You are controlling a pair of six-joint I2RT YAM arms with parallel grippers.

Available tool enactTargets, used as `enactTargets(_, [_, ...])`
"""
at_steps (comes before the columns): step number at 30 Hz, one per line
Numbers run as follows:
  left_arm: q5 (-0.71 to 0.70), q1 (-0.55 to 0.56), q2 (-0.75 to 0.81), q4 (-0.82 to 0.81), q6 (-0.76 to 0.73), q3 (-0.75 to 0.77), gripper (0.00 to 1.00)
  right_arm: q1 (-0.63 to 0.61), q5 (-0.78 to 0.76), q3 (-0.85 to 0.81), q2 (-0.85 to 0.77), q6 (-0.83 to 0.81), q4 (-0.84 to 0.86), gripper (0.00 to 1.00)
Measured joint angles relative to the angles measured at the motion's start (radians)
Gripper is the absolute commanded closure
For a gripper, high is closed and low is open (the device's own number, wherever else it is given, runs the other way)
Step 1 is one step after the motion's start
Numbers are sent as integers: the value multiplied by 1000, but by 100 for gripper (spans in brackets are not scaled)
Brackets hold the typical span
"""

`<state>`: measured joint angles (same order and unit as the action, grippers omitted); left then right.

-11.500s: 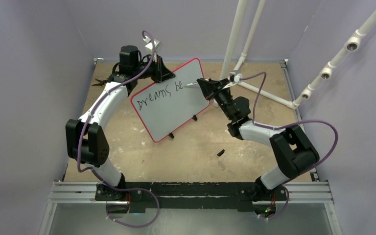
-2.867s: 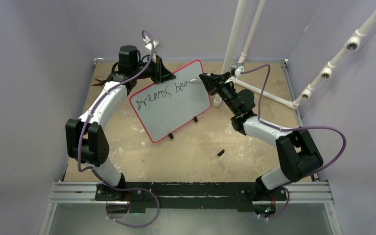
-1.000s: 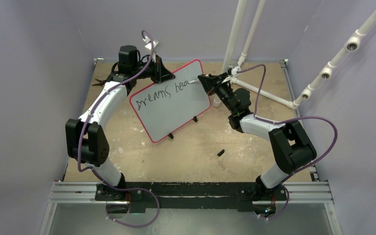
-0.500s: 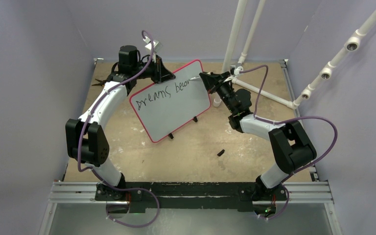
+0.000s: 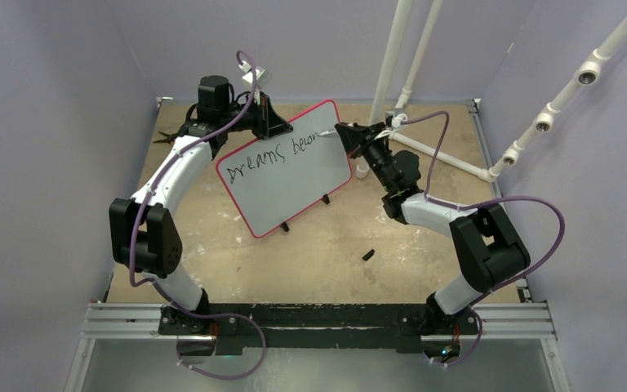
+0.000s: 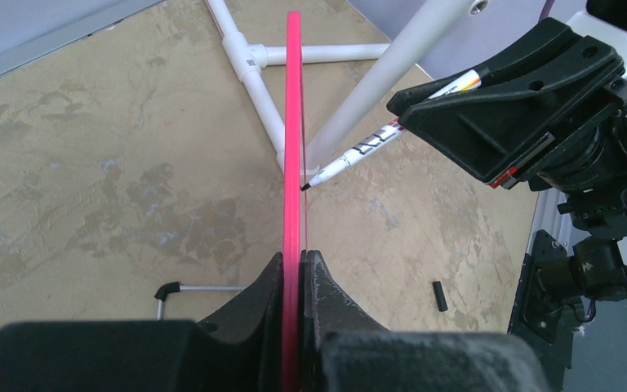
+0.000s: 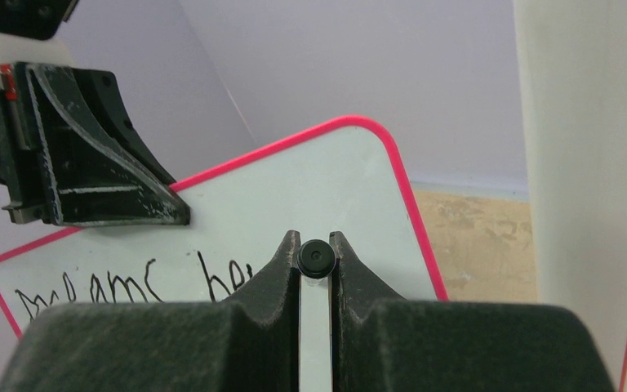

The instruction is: Write a sentence on the whiteboard

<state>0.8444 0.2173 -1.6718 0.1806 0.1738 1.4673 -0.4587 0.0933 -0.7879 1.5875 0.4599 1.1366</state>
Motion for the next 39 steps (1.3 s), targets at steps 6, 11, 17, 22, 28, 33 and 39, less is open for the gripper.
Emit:
enactTargets(6, [0, 0, 0, 0, 0, 0, 100, 0, -1, 12, 0, 0, -7, 100])
enactTargets(11, [0, 0, 0, 0, 0, 0, 100, 0, -5, 12, 0, 0, -6, 100])
enactTargets(17, [0, 0, 0, 0, 0, 0, 100, 0, -13, 8, 0, 1, 8, 100])
enactTargets(22, [2, 0, 0, 0, 0, 0, 100, 0, -23, 1, 0, 4, 19, 100])
enactTargets(28, [2, 0, 0, 0, 0, 0, 100, 0, -24, -3, 0, 7, 26, 100])
enactTargets(33, [4, 0, 0, 0, 0, 0, 100, 0, -33, -3, 0, 8, 28, 100])
enactTargets(39, [5, 0, 0, 0, 0, 0, 100, 0, -58, -3, 0, 8, 27, 100])
